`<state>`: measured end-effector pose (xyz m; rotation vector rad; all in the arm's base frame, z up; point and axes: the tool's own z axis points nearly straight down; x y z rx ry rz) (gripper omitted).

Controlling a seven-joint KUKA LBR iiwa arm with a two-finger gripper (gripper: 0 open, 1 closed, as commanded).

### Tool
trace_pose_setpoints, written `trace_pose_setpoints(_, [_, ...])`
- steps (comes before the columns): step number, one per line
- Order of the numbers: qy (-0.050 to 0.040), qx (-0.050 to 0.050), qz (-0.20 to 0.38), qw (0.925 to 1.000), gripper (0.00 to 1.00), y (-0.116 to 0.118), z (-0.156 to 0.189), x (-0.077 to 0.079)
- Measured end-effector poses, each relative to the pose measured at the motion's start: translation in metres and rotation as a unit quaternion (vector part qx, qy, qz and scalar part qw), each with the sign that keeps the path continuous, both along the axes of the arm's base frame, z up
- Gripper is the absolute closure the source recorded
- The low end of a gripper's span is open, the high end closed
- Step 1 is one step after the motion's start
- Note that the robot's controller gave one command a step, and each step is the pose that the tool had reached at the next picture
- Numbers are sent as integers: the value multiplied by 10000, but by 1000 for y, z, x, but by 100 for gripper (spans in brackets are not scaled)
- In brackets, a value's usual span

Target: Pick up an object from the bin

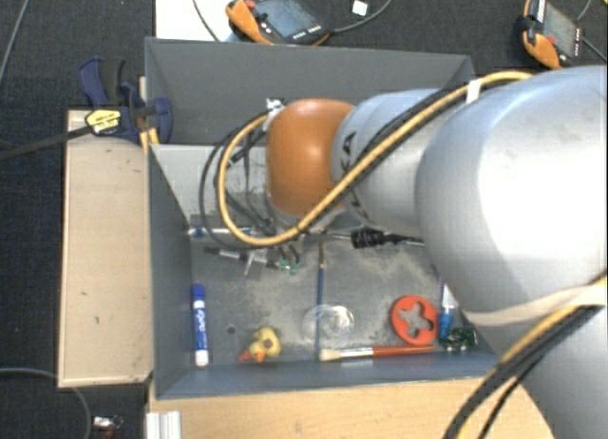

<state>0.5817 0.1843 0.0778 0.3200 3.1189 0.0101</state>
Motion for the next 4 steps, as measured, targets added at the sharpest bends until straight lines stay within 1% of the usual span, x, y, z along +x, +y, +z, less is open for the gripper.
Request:
trace_pose_setpoints(2, [-22, 8, -6, 10000, 100, 0, 29, 1])
trace_pose_setpoints(3, [-48, 17, -10, 10000, 100, 0, 43, 2])
trace_pose_setpoints(4, [-15, 11, -10, 10000, 100, 0, 81, 1])
